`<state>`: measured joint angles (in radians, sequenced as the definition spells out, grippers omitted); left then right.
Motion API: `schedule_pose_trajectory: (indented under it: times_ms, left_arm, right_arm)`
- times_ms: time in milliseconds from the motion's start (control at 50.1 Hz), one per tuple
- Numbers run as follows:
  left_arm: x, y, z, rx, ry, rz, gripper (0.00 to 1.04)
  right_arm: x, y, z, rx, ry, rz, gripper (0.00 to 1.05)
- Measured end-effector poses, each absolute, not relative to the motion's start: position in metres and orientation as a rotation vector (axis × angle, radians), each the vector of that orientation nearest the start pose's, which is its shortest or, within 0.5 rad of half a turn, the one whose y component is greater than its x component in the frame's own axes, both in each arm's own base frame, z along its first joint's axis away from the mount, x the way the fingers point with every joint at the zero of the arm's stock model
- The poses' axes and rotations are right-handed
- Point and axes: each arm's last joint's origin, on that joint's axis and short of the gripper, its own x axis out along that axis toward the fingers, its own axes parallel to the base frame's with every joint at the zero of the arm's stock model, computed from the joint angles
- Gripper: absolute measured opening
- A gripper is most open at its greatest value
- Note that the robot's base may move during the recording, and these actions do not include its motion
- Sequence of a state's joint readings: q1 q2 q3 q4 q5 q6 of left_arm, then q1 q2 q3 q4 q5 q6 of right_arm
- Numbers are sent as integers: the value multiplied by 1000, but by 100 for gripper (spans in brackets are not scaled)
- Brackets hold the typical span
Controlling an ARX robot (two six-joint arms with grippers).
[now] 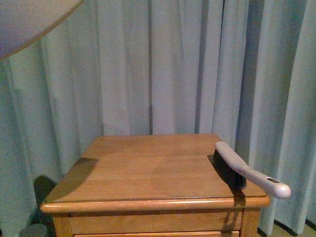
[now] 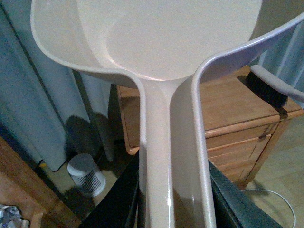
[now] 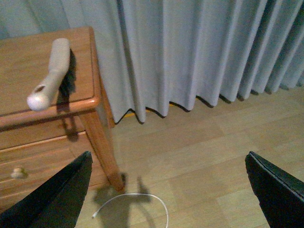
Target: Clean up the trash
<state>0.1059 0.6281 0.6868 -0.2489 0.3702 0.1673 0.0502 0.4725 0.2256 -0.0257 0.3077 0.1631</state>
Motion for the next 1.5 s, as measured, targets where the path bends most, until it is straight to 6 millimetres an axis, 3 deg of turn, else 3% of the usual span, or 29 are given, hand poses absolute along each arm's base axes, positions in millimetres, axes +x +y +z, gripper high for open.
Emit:
schedule_pose_trajectory:
  times_ms: [80,200,359,559,918,1098,1378,1497]
  left_arm:
    - [141,4,315,121,163,-278,28]
    - [141,4,315,121,163,-279,28]
    - [141,5,315,121,163,-276,28]
    - [141,5,315,120,163,-277,28]
    - [141,5,315,120,163,-277,28]
    - [141,5,315,120,163,-277,28]
    - [141,5,315,120,163,-277,28]
    - [141,5,315,120,163,-277,28]
  right_arm:
    - [159,-5,223,164,329,-238,97]
    - [222,-8,266,228,440,-212,97]
    - [270,-1,272,253,562,-209,97]
    - [322,24,272,257,639,-183,97]
    - [359,71,235,211,771,-153,97]
    - [371,76,212,203,804,-166,97]
    - [386,79,194,211,815,-172,97]
    - [388,79,191,214,817,-173,84]
